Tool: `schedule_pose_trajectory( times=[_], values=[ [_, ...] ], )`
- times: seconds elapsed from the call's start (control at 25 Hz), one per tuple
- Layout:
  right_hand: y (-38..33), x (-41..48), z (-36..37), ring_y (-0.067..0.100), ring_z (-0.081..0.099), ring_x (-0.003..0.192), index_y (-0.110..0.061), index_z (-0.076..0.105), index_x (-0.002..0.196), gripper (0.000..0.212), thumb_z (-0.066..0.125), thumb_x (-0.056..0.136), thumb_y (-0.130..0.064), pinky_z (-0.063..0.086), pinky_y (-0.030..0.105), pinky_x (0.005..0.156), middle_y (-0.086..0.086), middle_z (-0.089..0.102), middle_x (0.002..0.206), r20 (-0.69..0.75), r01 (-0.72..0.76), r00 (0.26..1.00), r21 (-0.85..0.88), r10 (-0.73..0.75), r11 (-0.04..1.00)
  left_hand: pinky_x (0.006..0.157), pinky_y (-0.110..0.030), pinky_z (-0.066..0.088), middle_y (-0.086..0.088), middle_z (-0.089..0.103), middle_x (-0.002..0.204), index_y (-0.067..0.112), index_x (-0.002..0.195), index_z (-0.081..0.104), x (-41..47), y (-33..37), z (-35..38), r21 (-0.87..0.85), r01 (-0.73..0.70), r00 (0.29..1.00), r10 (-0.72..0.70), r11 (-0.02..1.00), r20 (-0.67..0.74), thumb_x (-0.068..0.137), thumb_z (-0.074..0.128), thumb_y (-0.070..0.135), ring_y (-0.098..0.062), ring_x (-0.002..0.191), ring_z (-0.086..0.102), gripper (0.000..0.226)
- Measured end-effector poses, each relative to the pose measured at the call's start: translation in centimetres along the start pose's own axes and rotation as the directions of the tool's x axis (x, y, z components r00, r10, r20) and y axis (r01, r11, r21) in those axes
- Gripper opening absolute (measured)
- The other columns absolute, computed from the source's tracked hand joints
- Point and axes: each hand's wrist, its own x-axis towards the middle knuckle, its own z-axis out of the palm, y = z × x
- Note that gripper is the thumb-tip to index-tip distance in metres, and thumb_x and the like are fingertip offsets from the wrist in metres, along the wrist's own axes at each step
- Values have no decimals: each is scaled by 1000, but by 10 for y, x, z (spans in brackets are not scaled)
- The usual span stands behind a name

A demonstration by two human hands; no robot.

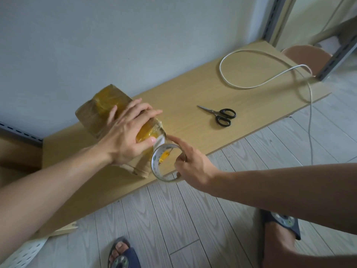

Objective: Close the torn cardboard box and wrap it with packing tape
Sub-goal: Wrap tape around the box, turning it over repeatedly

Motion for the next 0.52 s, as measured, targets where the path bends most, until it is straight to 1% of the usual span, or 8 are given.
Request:
schedule_pose_trajectory(
  times=[0.04,0.12,0.16,0.24,0.32,0.4,0.44,0.52],
  values=[
    [-2,3,-2,3,60,63,-41,38,144,69,44,86,-4,51,18,51,-16,52,78,-22,-34,999,49,35,998,118,-66,-1,13,34,151,43,148,36,4,5,2,-13,64,998,-65,998,-29,80,46,59,-9,153,8,70],
    [-5,11,-5,12,69,74,-42,44,138,65,45,84,-7,61,35,69,-8,63,84,-63,-71,995,96,78,993,118,-67,0,13,35,150,42,147,38,11,13,4,-33,166,984,-168,986,-68,80,46,58,-8,152,10,69],
    [-7,14,-6,16,70,79,-42,46,136,63,46,83,-8,61,39,76,-6,64,87,-75,-84,993,102,92,991,118,-67,0,13,36,150,42,146,39,15,15,4,-36,197,977,-199,980,-78,80,45,58,-8,152,10,68],
    [-10,19,-8,22,68,85,-44,47,133,63,46,80,-10,60,43,79,-4,63,91,-95,-97,990,101,107,990,118,-68,1,14,36,150,43,145,41,20,17,5,-44,239,966,-242,970,-88,80,45,59,-8,152,11,67],
    [-8,20,-13,22,65,87,-44,42,138,69,44,79,-9,60,41,74,-1,61,103,-62,-107,992,110,114,988,118,-67,2,13,36,151,42,144,43,24,20,7,-53,270,956,-274,961,-103,80,44,60,-10,152,12,66],
    [-5,14,-14,16,61,81,-50,27,146,81,44,80,-6,54,30,59,6,58,121,74,-114,992,114,106,987,118,-67,3,12,36,152,43,142,44,29,21,6,-49,302,945,-306,952,-112,82,43,63,-11,152,12,64],
    [-3,10,-12,15,60,79,-54,19,147,86,44,80,-6,50,25,56,8,55,128,131,-111,987,99,98,989,118,-66,3,12,37,152,43,141,44,32,21,6,-48,316,941,-319,948,-112,82,42,64,-11,152,13,63],
    [-1,8,-11,18,59,85,-56,13,148,90,44,80,-6,47,24,58,8,52,137,158,-116,982,96,100,989,118,-66,3,12,37,152,42,140,46,34,22,7,-44,333,935,-336,942,-116,83,39,65,-10,152,14,62]
  ],
)
